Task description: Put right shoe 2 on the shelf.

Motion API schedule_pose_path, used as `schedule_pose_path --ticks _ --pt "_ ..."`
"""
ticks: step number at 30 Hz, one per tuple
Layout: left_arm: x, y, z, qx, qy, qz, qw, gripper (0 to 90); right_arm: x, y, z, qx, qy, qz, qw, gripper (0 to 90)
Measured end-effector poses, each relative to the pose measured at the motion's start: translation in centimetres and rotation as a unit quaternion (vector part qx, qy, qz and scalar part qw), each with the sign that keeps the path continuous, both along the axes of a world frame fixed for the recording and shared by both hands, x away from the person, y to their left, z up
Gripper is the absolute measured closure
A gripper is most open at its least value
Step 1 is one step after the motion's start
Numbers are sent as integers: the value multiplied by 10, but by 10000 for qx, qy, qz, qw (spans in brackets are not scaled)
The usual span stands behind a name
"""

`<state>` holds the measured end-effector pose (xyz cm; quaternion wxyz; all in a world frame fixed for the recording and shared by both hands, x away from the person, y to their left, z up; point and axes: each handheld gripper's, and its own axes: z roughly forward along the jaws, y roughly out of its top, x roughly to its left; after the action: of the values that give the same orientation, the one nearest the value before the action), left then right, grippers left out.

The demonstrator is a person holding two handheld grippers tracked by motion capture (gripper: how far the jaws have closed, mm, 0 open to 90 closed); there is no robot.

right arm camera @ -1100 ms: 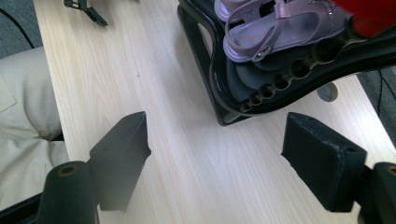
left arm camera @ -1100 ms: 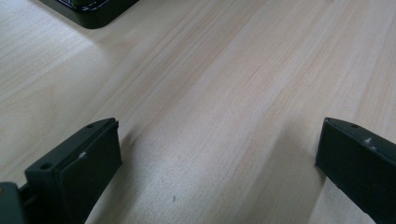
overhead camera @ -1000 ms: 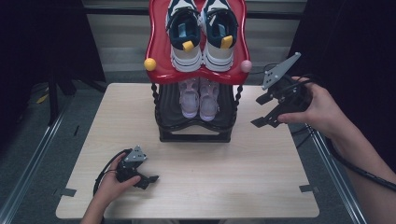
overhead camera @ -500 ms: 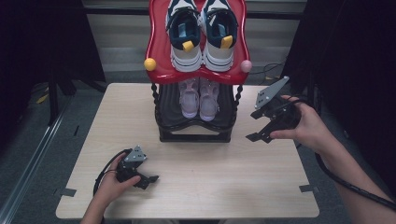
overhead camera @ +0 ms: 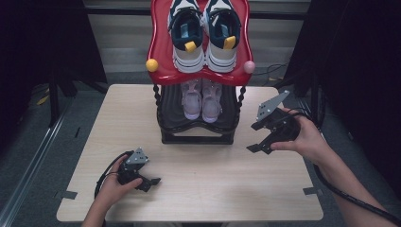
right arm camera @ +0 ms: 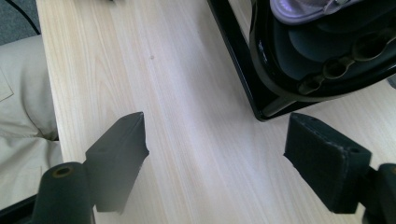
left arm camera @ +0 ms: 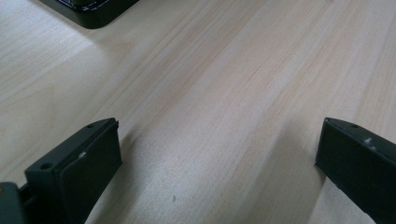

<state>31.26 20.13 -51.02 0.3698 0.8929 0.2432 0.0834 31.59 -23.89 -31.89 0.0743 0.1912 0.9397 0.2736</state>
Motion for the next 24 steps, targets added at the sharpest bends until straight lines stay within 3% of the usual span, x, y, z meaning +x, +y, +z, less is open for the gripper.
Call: schedule_pose_path --ticks 24 --pt "0 0 0 -2 -1 2 10000 0 -5 3 -45 45 189 30 9998 199"
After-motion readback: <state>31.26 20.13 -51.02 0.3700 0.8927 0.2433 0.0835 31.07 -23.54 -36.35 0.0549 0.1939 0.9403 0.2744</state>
